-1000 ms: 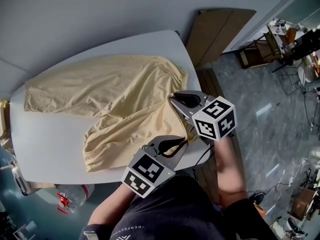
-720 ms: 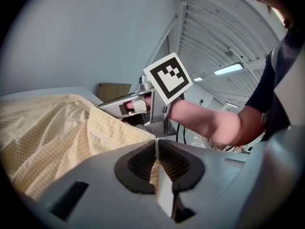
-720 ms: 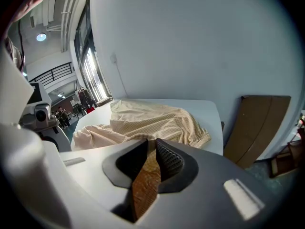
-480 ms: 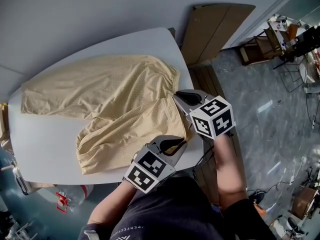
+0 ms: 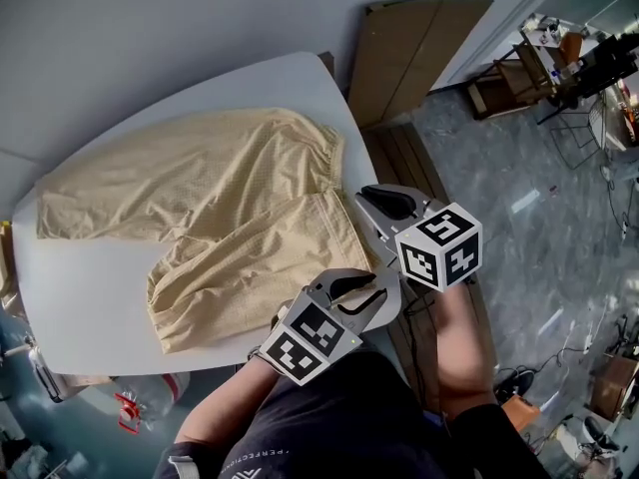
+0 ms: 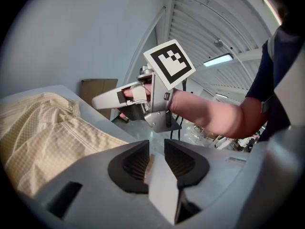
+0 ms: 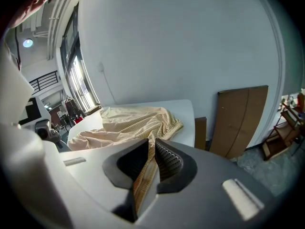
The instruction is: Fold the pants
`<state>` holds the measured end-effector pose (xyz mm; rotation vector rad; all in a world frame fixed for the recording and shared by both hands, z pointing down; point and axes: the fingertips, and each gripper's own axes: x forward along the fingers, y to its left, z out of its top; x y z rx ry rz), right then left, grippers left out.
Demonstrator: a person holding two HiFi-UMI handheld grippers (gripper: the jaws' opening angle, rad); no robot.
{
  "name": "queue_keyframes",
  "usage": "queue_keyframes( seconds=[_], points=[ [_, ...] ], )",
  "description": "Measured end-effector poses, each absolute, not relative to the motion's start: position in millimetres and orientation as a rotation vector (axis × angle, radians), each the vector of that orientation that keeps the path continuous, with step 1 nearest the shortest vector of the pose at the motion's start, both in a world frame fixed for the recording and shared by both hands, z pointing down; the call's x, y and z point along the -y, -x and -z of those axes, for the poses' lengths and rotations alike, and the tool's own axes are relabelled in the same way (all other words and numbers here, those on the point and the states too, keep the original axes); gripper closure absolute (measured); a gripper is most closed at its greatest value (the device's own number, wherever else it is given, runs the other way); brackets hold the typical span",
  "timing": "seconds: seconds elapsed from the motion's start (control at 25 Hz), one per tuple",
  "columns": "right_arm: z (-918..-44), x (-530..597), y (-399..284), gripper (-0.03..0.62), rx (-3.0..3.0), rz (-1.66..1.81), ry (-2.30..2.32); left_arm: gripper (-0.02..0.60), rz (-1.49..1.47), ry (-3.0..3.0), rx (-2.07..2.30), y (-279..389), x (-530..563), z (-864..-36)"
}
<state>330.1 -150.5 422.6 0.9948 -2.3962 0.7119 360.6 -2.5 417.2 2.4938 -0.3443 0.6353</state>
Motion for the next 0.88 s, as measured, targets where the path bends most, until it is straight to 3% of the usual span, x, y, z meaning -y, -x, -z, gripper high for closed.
queue_keyframes(
  seconds=[0.12,0.36,0.88],
  points=[
    [-422.1,142.9,-333.6,0.553,2.385,-0.715,-1.013,0.490,-0.607,-2.510,0.316,-364.6,-4.7,-409.5],
    [-406.9,128.1,-326.0,0.569,2.402,-0.690,-1.047,0.582,-0.528,-2.542,0.401,-336.1,0.5,-392.1],
    [-371.4,77.2,-241.4,0.583,2.438,-0.643,-1.069,0.583,-0.462,-2.495,0.751,-159.7,19.1,-376.0]
  ],
)
